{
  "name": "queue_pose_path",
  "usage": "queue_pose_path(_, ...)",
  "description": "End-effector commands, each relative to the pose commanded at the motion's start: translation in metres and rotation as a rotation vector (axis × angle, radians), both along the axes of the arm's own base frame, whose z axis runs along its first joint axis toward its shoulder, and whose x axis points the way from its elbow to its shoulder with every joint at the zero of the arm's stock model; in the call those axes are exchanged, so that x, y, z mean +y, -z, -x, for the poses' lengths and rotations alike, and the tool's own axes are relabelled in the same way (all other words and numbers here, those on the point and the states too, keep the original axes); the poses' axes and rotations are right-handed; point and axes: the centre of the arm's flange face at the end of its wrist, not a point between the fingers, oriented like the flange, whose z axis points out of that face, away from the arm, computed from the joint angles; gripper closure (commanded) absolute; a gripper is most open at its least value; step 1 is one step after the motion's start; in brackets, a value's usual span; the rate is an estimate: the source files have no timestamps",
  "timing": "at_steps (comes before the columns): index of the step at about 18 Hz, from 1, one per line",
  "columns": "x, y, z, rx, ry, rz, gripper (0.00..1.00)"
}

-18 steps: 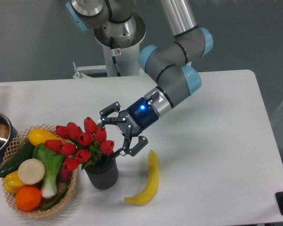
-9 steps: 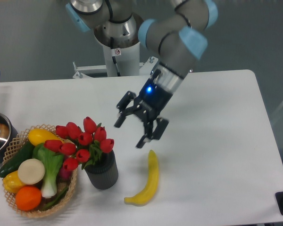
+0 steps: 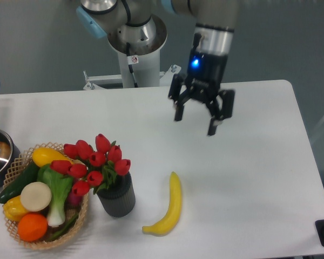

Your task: Insert the flowers into the vase

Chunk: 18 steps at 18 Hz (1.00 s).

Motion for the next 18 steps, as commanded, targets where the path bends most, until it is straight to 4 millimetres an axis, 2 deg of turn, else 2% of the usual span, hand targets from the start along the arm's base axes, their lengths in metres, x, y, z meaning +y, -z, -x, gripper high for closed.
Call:
queue_pose_path(4,-0.017,-0.009,-0.009,-0.035,0.115,0.182,0.00)
queue_pose_path(8,-0.040,-0.013,0.001,-0.068,0.174,0.244,0.00)
queue_pose_path(18,-0.044,-0.014,0.004,-0.069,0.165,0.221,0.00)
